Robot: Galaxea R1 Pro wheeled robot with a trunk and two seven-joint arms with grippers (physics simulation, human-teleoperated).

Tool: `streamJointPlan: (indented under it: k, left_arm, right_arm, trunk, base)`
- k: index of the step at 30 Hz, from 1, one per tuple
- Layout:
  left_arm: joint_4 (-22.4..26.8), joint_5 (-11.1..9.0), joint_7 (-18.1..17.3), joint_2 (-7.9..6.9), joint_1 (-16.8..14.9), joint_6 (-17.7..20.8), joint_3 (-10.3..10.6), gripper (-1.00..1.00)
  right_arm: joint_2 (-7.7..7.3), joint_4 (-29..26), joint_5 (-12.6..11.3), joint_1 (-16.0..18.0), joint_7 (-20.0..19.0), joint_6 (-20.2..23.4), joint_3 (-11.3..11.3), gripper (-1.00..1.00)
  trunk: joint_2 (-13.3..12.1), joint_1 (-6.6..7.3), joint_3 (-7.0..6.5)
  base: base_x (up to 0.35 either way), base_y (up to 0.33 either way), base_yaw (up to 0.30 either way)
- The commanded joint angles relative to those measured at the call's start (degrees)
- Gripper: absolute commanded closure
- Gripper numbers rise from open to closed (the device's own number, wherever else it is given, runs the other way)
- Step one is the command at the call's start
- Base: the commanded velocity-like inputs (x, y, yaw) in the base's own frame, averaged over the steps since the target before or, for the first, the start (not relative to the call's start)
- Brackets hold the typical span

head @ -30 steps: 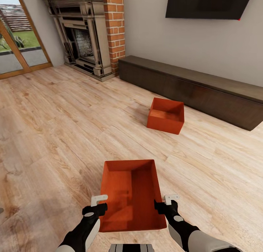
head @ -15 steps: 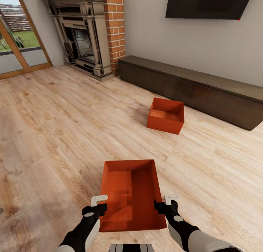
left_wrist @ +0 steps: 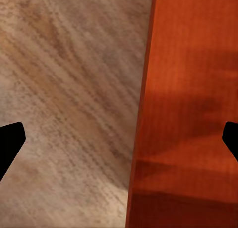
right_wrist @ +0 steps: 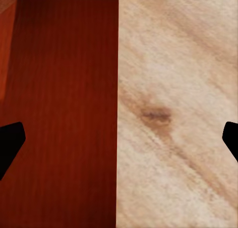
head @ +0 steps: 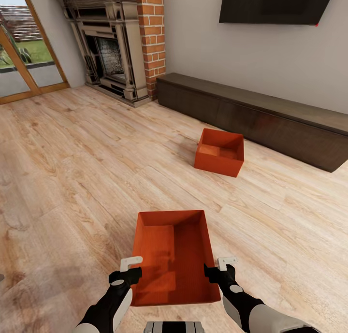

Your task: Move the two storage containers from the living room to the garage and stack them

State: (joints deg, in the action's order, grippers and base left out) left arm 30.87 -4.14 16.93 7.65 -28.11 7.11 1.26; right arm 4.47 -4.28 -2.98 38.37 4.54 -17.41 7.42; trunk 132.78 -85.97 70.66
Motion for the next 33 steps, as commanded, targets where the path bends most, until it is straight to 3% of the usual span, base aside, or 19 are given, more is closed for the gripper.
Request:
streamJointPlan:
  k: [1,10,33]
  left_arm:
    - [0.13,-0.43,0.28,-0.01,-0.01,0.27,0.14,-1.0]
    - [0.34,-0.35,0.29,-0.01,0.0,0.19,0.08,-1.0]
    - [0.62,0.46,0.38,0.04,0.02,0.36,0.55,-1.0]
  right_arm:
    - [0.01,0.06,-0.31,0.04,0.29,-0.16,0.49,-1.0]
    - [0.01,0.07,-0.3,0.04,0.26,-0.16,0.49,-1.0]
    - [0.01,0.06,-0.34,0.04,0.28,-0.16,0.49,-1.0]
  trunk:
    - [0.43,-0.22,0.22]
    - [4.04,-2.19,1.84]
    - [4.04,-2.19,1.84]
  base:
    - [0.0,0.0,0.0]
    - [0.0,0.0,0.0]
    - [0.0,0.0,0.0]
